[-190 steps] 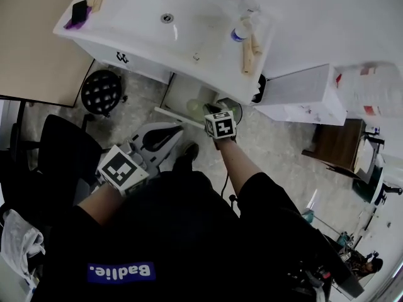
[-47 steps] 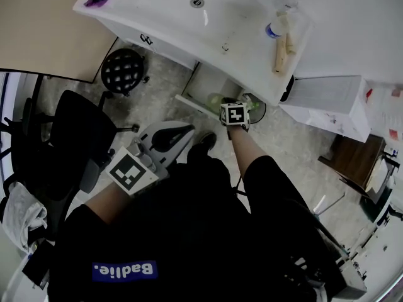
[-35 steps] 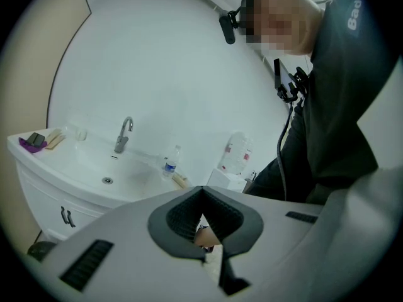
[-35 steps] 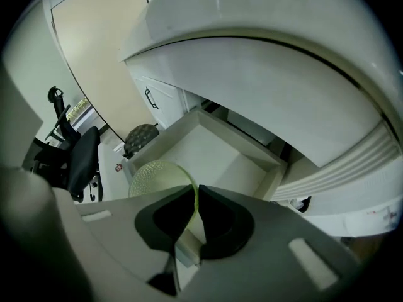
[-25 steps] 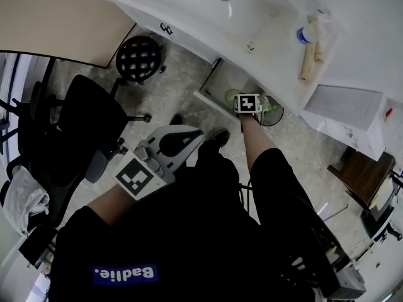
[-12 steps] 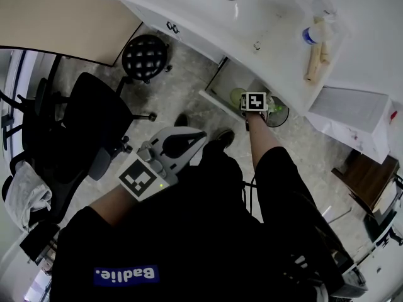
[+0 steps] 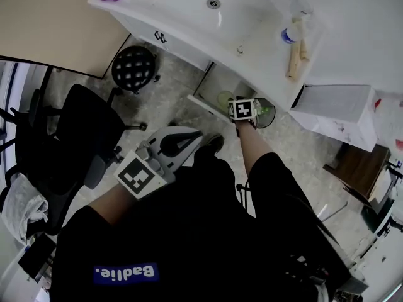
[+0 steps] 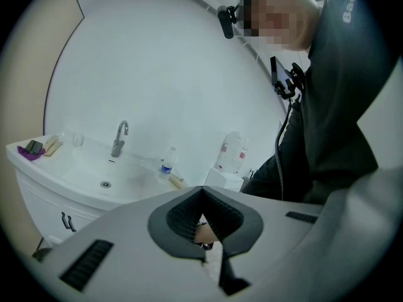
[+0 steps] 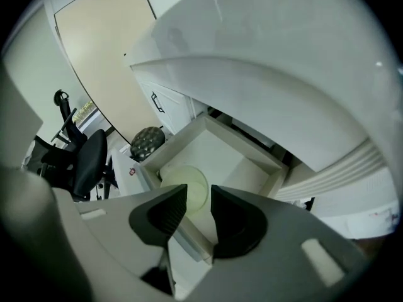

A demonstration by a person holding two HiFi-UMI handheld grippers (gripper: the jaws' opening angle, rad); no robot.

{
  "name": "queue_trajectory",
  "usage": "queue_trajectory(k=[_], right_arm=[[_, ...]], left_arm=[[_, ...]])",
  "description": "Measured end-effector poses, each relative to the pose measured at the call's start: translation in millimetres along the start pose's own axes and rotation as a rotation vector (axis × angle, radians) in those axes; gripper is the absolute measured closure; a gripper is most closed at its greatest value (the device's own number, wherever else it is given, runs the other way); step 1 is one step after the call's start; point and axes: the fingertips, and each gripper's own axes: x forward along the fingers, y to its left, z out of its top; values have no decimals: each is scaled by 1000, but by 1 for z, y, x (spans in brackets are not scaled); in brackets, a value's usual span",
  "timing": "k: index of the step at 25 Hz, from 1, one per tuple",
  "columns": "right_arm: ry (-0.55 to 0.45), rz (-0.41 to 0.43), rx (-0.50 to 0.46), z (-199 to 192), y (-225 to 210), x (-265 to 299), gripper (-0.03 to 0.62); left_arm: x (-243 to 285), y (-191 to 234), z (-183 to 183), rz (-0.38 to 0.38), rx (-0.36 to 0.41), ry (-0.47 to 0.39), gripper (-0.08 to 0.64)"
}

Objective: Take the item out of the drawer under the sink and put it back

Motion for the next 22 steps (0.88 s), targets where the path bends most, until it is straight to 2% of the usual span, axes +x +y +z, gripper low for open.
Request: queue_trajectory(k=[5,13,18,22], right_arm=[[-88,-7,1,10,16,-42,491],[-296,81,22,20,60,-134,492],[-415,136,48,30,91,-194,495],[-525,156,53,43,109,-246,502]], left_arm=[[-4,-9,17,-33,28,-37,568],[-9,-24,41,-81,73,-97,568],[-10,-35,54,-113,68,-115,568],[-8,-40,61,-148,97,-143,569]])
